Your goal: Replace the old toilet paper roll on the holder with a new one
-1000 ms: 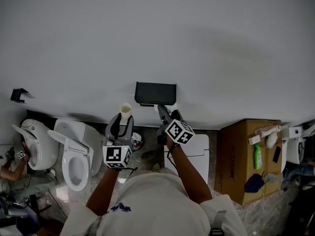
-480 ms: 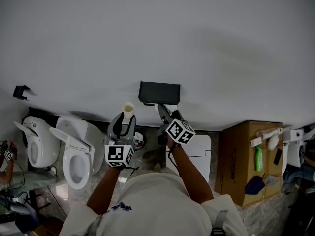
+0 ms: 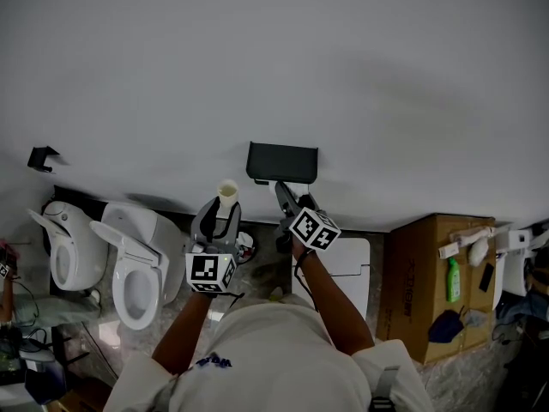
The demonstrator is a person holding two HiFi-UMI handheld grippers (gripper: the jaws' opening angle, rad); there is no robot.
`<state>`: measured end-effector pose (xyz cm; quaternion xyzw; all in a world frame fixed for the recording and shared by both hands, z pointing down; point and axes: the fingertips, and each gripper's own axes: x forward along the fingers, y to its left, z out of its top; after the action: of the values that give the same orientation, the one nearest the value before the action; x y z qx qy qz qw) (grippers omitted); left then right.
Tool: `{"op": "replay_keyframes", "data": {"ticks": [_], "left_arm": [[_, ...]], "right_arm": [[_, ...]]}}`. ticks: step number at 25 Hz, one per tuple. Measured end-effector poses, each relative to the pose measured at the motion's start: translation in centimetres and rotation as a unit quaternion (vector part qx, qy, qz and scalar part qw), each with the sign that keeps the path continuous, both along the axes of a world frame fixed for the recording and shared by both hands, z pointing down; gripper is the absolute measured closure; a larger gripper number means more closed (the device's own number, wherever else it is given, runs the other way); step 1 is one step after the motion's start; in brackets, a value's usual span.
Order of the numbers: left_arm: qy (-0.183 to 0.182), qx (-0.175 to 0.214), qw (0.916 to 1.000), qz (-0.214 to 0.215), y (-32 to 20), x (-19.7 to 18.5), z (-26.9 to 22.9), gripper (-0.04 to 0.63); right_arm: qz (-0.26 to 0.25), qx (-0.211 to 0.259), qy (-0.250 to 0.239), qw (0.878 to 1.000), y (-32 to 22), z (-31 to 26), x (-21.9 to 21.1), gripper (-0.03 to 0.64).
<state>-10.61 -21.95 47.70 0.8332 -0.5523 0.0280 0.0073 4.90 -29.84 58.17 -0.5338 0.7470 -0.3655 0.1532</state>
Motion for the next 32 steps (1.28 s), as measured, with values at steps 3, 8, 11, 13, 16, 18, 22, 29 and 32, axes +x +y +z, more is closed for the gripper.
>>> {"op": "replay_keyframes", "data": {"ticks": [3, 8, 11, 13, 16, 18, 22, 29, 32], "left_arm": [[-0.002, 0.002, 1.0000, -0.001, 0.2, -0.1, -0.2, 0.422], [-0.003, 0.003, 1.0000, -0.003, 0.5, -0.2, -0.3, 0.423], [-0.002, 0.004, 1.0000, -0.006, 0.7, -0.5, -0.4, 0.423], [-0.002, 0.005, 1.0000, -0.007, 0.7, -0.5, -0.5, 0.422], [-0.003, 0.008, 0.9999, -0.009, 0.9, -0.6, -0.7, 0.422], [-0.003, 0.009, 0.9999, -0.009, 1.0, -0.7, -0.8, 0.422], [-0.003, 0.010, 0.9999, -0.009, 1.1, -0.8, -0.8, 0.422], [-0.004, 0.007, 0.9999, -0.015, 1.4, -1.3, -0.7, 0.422], [-0.003, 0.008, 0.9998, -0.018, 1.6, -1.4, -0.7, 0.422]], "right_arm": [[-0.005, 0.001, 0.000, 1.000, 0.1, 0.1, -0.3, 0.247], [-0.009, -0.001, -0.001, 1.000, 0.0, 0.2, -0.6, 0.248], [-0.011, 0.000, -0.001, 1.000, 0.1, 0.1, -0.9, 0.247], [-0.013, -0.001, -0.002, 1.000, 0.0, 0.1, -1.0, 0.248], [-0.020, -0.003, -0.001, 1.000, 0.0, 0.2, -1.2, 0.249], [-0.027, -0.003, 0.003, 1.000, 0.0, 0.1, -1.7, 0.249], [-0.042, -0.002, 0.011, 0.999, 0.2, 0.3, -2.8, 0.249], [-0.064, -0.007, 0.018, 0.998, 0.1, 0.6, -4.4, 0.251], [-0.072, -0.009, 0.024, 0.997, 0.1, 0.9, -5.0, 0.252]]}}
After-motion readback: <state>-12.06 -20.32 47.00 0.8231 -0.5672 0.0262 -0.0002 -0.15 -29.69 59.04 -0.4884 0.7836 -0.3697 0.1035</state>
